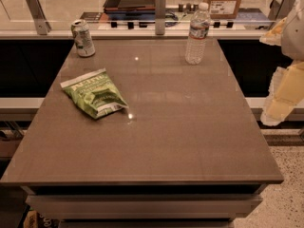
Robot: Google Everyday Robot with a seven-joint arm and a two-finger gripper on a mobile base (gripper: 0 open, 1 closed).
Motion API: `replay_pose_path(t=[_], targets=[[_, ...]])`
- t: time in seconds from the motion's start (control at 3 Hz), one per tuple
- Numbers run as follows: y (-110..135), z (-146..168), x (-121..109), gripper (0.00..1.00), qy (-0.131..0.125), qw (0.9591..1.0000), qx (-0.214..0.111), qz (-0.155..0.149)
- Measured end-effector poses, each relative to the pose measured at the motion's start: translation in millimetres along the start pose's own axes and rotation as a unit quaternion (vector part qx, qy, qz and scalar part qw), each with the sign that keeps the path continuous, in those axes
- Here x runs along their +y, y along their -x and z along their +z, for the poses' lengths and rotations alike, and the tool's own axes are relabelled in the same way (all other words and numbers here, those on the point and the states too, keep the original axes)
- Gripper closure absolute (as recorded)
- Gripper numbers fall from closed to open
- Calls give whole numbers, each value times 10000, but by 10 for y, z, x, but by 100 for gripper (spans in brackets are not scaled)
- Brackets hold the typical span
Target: Move water bottle near green jalapeno chip bag
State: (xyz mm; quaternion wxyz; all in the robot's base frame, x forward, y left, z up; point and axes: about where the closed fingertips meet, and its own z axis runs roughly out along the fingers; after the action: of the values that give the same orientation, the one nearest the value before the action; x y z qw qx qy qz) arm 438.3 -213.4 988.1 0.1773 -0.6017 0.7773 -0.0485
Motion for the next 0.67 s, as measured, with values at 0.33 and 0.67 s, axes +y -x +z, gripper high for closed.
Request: replay_pose_path(t=[0.33,0.67], targets=[[4,-11,-27,0,-34,10000,-36,20],[-10,-6,-191,0,-171,9993,-236,225]])
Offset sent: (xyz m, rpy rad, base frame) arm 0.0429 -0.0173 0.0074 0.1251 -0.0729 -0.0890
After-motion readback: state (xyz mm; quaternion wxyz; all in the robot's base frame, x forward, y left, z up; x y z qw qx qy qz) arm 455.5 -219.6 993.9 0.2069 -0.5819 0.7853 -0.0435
